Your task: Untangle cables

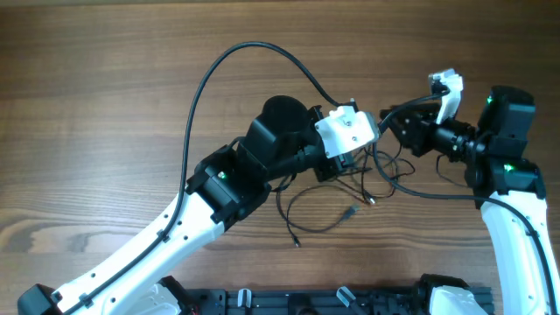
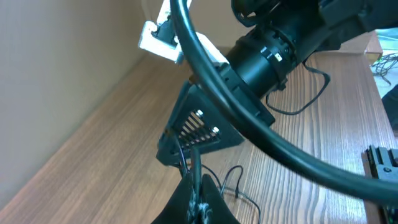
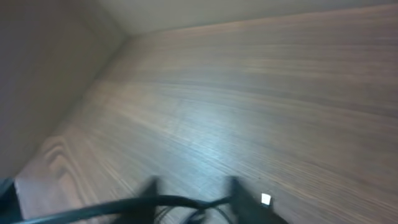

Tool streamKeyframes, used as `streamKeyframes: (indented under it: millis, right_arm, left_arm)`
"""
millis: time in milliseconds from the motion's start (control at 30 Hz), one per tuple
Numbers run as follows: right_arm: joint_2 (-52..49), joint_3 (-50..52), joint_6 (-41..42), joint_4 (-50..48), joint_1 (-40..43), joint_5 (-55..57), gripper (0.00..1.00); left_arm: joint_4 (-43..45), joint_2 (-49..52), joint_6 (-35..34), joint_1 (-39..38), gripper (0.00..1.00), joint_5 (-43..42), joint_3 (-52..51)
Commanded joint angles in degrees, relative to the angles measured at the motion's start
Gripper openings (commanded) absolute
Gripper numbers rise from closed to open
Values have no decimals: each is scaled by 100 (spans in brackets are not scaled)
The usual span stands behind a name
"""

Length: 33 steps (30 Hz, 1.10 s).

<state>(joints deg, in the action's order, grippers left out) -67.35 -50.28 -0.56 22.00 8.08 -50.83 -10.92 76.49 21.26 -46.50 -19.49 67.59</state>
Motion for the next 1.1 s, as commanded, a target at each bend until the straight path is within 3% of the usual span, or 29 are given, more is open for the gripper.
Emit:
streamKeyframes:
  millis: [0,167,267,367,433,633,867,900,933,967,1067]
  right_arm:
    - [-28,9,-245,-13,13,-396,4]
    - [-26,9,-216,-42,13,-319,4]
    - [-26,9,352,-98,24,461,5]
    - [-26,9,841,-96,24,1143,4]
    - [-26,9,975,-55,24,1399,4]
    - [-26,9,975,-22,24,1394,4]
    - [-26,9,953,-356,24,463,4]
    - [-26,9,957,-439,24,319,5]
    - [-26,9,957,-546,24,140,4]
    - [-26,9,975,-621,24,61,5]
    - [-26,9,973,-682,24,55,5]
  left_arm:
    - [131,-85,-70,-33,4,-149,35]
    - [-26,-85,-70,-20,4,37,35]
    - [-291,-90,-170,-20,4,533,35]
    - [-299,-236,-1207,-20,4,1519,35]
    - [-164,-522,-1473,-22,4,1655,35]
    - [-153,-1290,-1469,-4,4,2079,35]
    - [-1202,-1255,-1552,2,9,3427,35]
    - [-1290,-1196,-1744,2,12,3720,35]
    - [-1364,-1132,-1891,2,34,3858,35]
    - [-1397,-1064,-1930,0,77,3814,35]
    - [-1399,-949,-1945,0,90,3438,35]
